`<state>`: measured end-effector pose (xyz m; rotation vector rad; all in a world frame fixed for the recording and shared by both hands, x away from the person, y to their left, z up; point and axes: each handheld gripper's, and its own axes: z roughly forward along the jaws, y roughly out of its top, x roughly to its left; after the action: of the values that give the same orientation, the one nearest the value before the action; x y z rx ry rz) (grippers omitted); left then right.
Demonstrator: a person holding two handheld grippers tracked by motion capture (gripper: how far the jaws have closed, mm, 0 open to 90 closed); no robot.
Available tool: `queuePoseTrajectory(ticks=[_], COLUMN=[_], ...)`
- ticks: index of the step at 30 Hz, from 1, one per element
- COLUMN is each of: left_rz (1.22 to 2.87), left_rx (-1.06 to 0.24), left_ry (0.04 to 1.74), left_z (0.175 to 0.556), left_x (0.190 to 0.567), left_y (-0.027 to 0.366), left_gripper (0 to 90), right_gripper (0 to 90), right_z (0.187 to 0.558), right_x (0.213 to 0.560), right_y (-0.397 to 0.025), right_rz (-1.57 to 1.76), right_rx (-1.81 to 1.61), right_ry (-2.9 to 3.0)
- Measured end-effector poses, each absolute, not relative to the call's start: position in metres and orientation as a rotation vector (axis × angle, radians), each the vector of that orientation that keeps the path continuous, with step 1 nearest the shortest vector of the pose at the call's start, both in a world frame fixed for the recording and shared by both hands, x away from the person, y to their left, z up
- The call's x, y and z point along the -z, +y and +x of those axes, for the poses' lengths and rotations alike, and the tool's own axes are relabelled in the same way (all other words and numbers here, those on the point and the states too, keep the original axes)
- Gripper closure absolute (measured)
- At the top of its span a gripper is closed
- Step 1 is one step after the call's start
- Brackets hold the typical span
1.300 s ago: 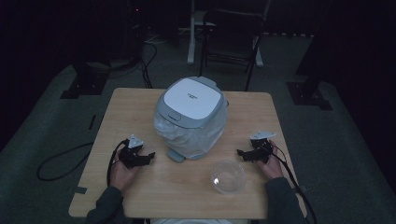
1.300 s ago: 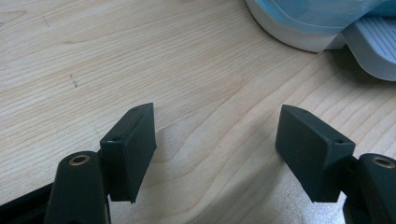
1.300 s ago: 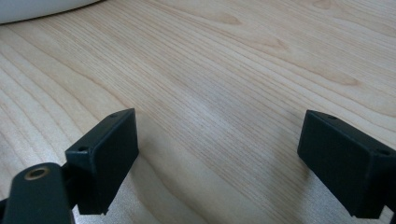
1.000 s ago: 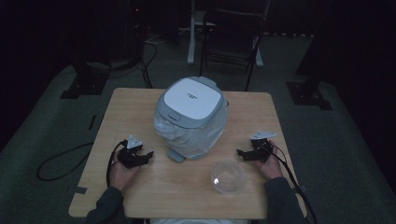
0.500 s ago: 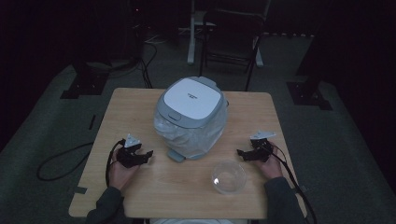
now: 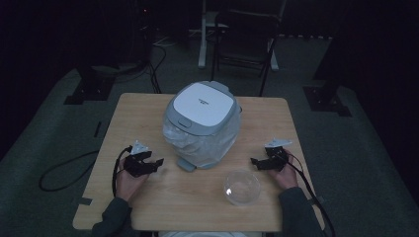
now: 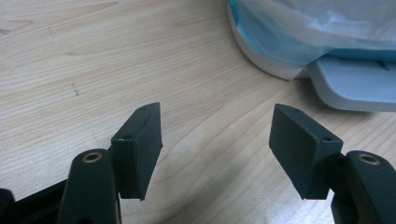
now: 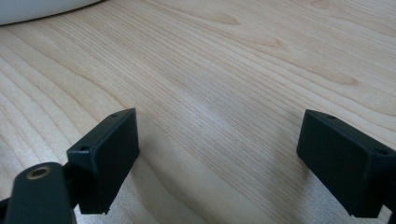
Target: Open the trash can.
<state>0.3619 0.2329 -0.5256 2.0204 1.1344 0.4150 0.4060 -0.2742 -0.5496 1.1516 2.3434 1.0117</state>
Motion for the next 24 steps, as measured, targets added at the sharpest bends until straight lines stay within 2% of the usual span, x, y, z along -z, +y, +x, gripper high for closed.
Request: queuePoseTrajectory(ticks=[9,18,24], left_rz=[2.007,2.001,1.984], left_rx=[-0.400,-0.376,-0.386], left_ry=[1.114,1.101,1.099], left_z=[0.359,0.358,0.357], left_x=[0.518,0.512,0.504], left_y=[0.230,0.230,0.233], left_gripper=[35.7,44.5,47.0], right_gripper=[12.1,12.1,12.1], right_z=[0.406,0.406,0.406], right_x=[0.550,0.550,0.550], right_y=[-0.274,-0.274,-0.274], right_rz=[1.152,1.152,1.152], right_rx=[-1.012,-1.012,-1.012], right_ry=[2.343,2.343,2.343])
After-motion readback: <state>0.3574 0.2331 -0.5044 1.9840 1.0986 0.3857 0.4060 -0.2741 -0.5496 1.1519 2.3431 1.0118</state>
